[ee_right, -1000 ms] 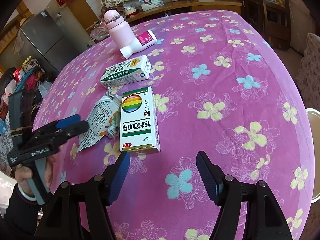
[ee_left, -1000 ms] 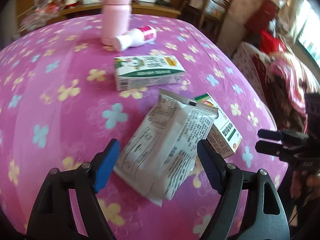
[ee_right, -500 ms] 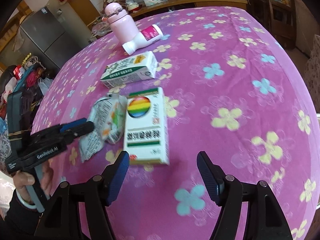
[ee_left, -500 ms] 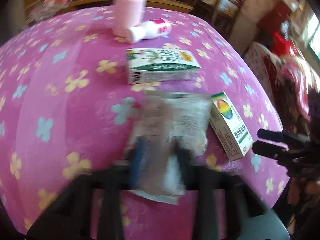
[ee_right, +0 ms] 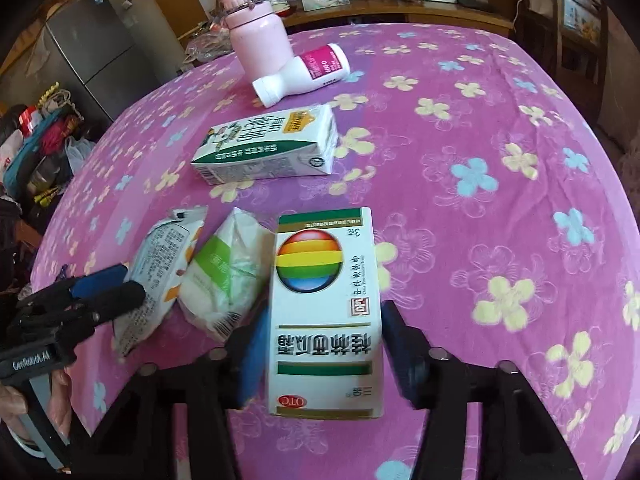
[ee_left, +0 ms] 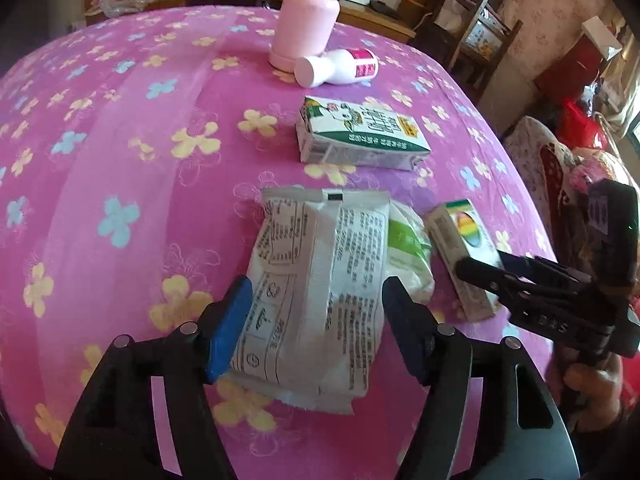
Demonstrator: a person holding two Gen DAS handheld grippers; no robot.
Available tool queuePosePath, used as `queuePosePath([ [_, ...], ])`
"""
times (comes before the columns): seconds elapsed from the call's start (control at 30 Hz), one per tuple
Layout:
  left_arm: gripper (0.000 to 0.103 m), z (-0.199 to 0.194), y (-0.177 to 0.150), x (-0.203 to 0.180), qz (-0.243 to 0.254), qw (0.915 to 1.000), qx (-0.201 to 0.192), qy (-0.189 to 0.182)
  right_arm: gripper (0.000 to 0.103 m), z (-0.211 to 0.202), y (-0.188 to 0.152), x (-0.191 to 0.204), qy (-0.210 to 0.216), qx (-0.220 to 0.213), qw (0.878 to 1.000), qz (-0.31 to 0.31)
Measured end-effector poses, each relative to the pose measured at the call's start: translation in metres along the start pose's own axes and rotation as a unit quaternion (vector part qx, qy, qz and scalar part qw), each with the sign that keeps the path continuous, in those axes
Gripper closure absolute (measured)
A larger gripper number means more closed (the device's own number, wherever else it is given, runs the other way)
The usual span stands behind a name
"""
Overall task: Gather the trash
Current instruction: 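Grasp the white snack wrapper with the left tool while the right tool grasps the rainbow medicine box, then carry wrapper and rainbow box over the white bucket and open both tools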
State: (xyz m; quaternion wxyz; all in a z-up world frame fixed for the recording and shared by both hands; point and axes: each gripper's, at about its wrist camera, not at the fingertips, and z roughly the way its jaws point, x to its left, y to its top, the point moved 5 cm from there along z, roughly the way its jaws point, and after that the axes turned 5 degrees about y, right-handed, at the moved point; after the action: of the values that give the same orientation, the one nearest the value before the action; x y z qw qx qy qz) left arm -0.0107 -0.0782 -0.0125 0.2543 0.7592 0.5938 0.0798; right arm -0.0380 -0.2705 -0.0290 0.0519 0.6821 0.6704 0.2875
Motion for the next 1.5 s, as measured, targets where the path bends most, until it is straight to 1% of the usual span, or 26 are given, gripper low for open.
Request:
queuePosePath([
  [0.1,0.034,0.014,0.002,-0.002,0.014,0.9996,0.013,0.023,0.052,-0.004,-0.005,-0.007,-0.009,0.001,1.000,-0.006],
  [0.17,0.033,0.023,0.002,-0.002,0.019,0.9992,0.022,0.027,0.052,-0.008,-0.006,-0.009,-0.008,0.002,1.000,-0.003],
  [0.2,0.033,0.023,0.003,-0.003,0.023,0.9992,0.015,0.029,0.052,-0.009,-0.006,-0.010,-0.005,0.003,1.000,0.001],
  [0.27,0.033,0.024,0.003,-0.003,0.033,0.9987,0.016,0.035,0.047,-0.007,-0.004,-0.011,0.002,0.007,1.000,0.010],
  [0.3,0.033,0.024,0.002,-0.004,0.037,0.9986,0.015,0.036,0.041,-0.007,-0.004,-0.010,0.005,0.005,1.000,0.012],
  [0.33,0.033,0.025,0.001,-0.005,0.043,0.9984,0.014,0.035,0.040,-0.006,-0.003,-0.008,0.007,0.002,1.000,0.010],
  [0.4,0.044,0.022,-0.004,-0.007,0.060,0.9972,0.009,0.045,0.041,-0.003,-0.002,-0.002,0.002,-0.002,1.000,-0.003],
  [0.43,0.052,0.020,-0.007,-0.007,0.061,0.9974,0.006,0.039,0.048,-0.003,-0.003,0.000,0.001,-0.004,1.000,-0.008],
  [0.47,0.060,0.018,-0.008,-0.006,0.054,0.9981,0.007,0.030,0.052,-0.003,-0.004,0.001,-0.002,-0.010,1.000,-0.013],
  [0.53,0.062,0.013,-0.011,-0.002,0.037,0.9991,0.008,0.020,0.052,-0.004,-0.007,0.001,0.000,-0.013,1.000,-0.017],
  [0.6,0.063,0.006,-0.015,0.000,0.031,0.9990,-0.002,0.031,0.052,-0.009,-0.010,0.002,0.005,-0.015,1.000,-0.020],
  [0.7,0.064,-0.009,-0.020,-0.004,0.024,0.9991,-0.018,0.032,0.052,-0.024,-0.014,0.002,0.000,-0.030,0.999,-0.031],
  [0.77,0.064,-0.019,-0.022,-0.009,0.023,0.9988,-0.028,0.032,0.052,-0.034,-0.018,0.000,0.005,-0.036,0.999,-0.028],
  [0.97,0.064,-0.042,-0.025,-0.046,0.051,0.9969,-0.052,0.031,0.052,-0.060,-0.029,-0.009,0.012,-0.053,0.998,-0.017],
  [1.3,0.064,-0.047,-0.026,-0.100,0.064,0.9950,-0.069,0.034,0.052,-0.097,-0.043,-0.031,-0.001,-0.077,0.997,-0.004],
  [1.5,0.064,-0.044,-0.026,-0.134,0.081,0.9933,-0.075,0.034,0.052,-0.118,-0.052,-0.052,-0.010,-0.092,0.996,0.014],
])
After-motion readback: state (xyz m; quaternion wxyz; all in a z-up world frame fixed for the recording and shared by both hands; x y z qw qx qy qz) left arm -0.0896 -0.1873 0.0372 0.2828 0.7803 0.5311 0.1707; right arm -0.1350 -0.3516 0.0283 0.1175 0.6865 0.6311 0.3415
